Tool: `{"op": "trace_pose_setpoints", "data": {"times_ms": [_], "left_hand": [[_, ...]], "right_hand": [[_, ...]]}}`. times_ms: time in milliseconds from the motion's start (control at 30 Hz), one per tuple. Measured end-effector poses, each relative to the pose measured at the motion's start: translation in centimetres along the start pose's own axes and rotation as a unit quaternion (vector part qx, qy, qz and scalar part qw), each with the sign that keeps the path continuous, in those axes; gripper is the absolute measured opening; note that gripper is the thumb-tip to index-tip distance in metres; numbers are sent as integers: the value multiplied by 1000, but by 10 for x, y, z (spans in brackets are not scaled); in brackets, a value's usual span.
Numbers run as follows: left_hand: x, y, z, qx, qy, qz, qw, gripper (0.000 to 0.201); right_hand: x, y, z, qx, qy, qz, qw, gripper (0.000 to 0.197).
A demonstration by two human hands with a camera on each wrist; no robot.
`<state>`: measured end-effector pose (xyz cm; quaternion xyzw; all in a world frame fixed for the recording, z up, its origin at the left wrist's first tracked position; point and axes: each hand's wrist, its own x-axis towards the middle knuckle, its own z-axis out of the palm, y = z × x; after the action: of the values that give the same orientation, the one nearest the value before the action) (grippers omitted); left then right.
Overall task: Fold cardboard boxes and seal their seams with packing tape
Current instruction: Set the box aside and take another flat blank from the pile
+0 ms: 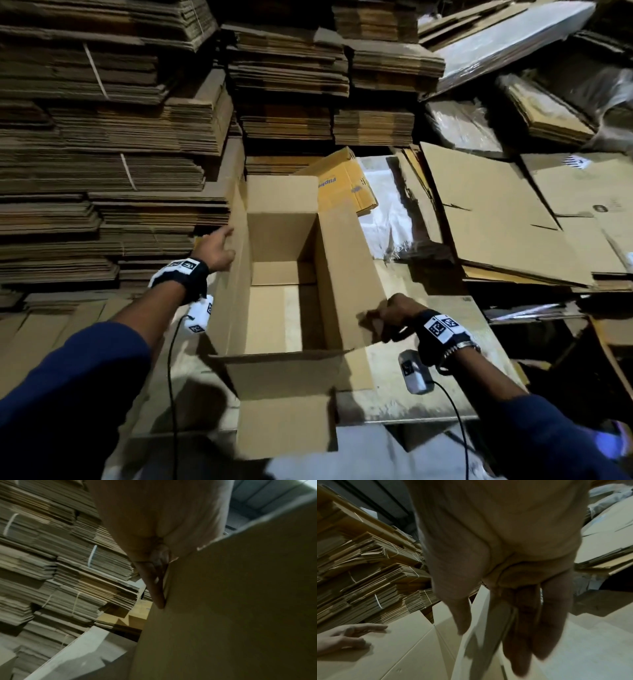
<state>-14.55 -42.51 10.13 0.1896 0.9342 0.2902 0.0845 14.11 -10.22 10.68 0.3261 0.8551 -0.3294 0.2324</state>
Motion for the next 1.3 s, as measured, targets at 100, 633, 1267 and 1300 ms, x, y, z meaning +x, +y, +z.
{"op": "trace_pose_setpoints", "data": {"times_ms": [100, 633, 1267, 1300], "left_hand": [[-1, -36, -11, 0, 15, 11, 1000, 63], [-97, -101, 39, 128, -181, 156, 963, 56], [-74, -99, 15, -30, -179, 126, 975, 21], [-76, -96, 17, -18, -159, 120, 980, 35]], "right_hand": [[26, 0, 16, -18, 117, -13, 993, 38], [40, -14, 62, -167, -54, -206, 963, 113], [41, -16, 82, 95, -5, -46, 994, 81], [44, -14, 88, 103, -2, -34, 994, 87]]}}
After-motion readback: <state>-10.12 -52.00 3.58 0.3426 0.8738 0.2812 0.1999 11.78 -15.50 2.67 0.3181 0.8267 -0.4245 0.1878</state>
